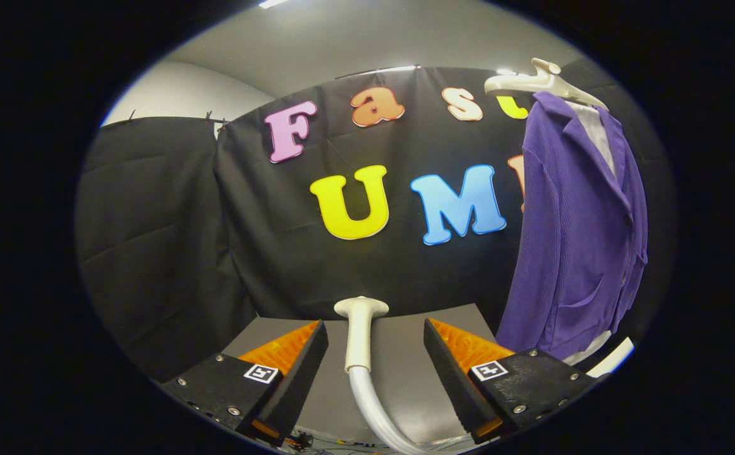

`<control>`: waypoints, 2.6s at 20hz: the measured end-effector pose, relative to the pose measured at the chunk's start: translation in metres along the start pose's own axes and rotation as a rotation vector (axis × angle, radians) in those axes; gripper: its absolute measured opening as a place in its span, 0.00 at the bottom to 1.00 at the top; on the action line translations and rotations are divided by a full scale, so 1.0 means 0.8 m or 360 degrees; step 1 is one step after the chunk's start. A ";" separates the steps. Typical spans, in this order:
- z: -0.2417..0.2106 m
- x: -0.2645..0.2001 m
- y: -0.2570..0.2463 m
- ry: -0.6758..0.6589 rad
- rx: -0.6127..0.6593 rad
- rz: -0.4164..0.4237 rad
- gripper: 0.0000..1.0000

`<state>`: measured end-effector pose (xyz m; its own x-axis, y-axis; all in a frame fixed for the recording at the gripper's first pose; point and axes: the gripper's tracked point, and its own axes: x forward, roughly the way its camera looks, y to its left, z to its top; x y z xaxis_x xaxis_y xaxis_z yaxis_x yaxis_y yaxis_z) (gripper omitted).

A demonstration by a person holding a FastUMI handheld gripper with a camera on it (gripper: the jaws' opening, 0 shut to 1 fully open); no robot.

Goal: Iron the clothes twice with a garment steamer, once on the left side and once on the right side.

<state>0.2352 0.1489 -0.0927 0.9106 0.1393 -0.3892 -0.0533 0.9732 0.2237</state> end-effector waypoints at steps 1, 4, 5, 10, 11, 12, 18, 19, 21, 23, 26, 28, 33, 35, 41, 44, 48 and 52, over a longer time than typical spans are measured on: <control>-0.007 0.018 0.000 0.0054 0.0025 -0.0014 0.95; -0.024 0.070 0.014 0.0210 0.0141 0.0006 0.96; -0.032 0.086 0.018 0.0269 0.0163 0.0017 0.96; -0.071 0.133 0.014 0.0505 0.0172 -0.0075 0.94; -0.082 0.143 0.011 0.0551 0.0163 -0.0097 0.94; -0.089 0.151 0.014 0.0592 0.0173 -0.0079 0.94; -0.131 0.181 0.033 0.0752 0.0100 -0.0070 0.84; -0.136 0.174 0.031 0.0755 0.0094 -0.0101 0.80; -0.139 0.182 0.026 0.0718 0.0084 -0.0181 0.65; -0.139 0.184 0.025 0.0701 0.0045 -0.0219 0.52; -0.142 0.184 0.026 0.0689 -0.0021 -0.0272 0.51; -0.143 0.184 0.025 0.0671 -0.0043 -0.0290 0.51; -0.138 0.178 0.023 0.0542 -0.0062 -0.0189 0.43; -0.137 0.171 0.022 0.0522 -0.0025 -0.0177 0.41; -0.119 0.121 0.029 0.0404 -0.0057 -0.0093 0.40; -0.091 0.067 0.009 0.0213 -0.0054 -0.0087 0.40; -0.068 -0.014 -0.026 0.0099 -0.0159 -0.0094 0.40; -0.032 -0.079 -0.073 -0.0071 -0.0182 -0.0065 0.40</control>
<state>0.1699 0.0876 -0.1042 0.9301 0.0934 -0.3551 -0.0600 0.9928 0.1040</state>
